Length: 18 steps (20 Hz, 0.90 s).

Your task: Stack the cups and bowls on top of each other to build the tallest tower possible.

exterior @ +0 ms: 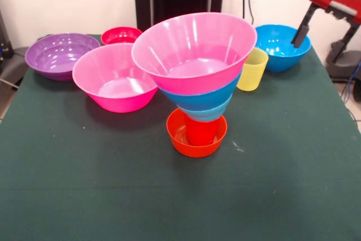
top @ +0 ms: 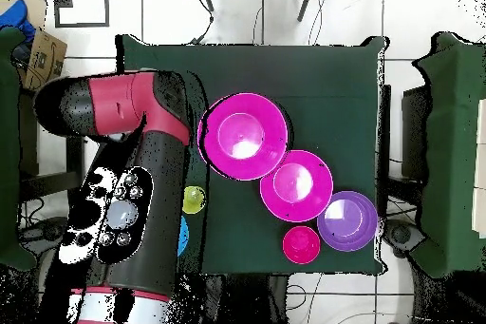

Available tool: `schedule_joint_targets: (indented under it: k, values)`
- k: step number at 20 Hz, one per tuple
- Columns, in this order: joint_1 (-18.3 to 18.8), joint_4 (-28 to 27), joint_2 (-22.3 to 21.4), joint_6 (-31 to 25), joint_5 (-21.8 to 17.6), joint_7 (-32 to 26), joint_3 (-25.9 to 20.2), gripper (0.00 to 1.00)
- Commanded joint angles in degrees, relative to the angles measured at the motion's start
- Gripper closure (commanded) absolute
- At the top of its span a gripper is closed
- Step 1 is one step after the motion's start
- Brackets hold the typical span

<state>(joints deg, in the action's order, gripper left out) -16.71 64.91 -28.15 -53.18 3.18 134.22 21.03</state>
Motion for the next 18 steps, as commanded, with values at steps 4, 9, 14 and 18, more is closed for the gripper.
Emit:
schedule_joint_targets:
  k: [4,9,14,18]
  values:
    - [-0.84,11.66,4.14,9.25,-2.32,9.56,-1.58,0.00]
    - [-1.53,14.18,4.77,12.95,-3.12,9.20,-0.41,0.00]
    - [-1.32,17.51,3.89,14.19,-2.24,7.80,-0.33,0.00]
    - [0.72,21.82,2.08,17.67,-1.39,5.02,-2.49,0.00]
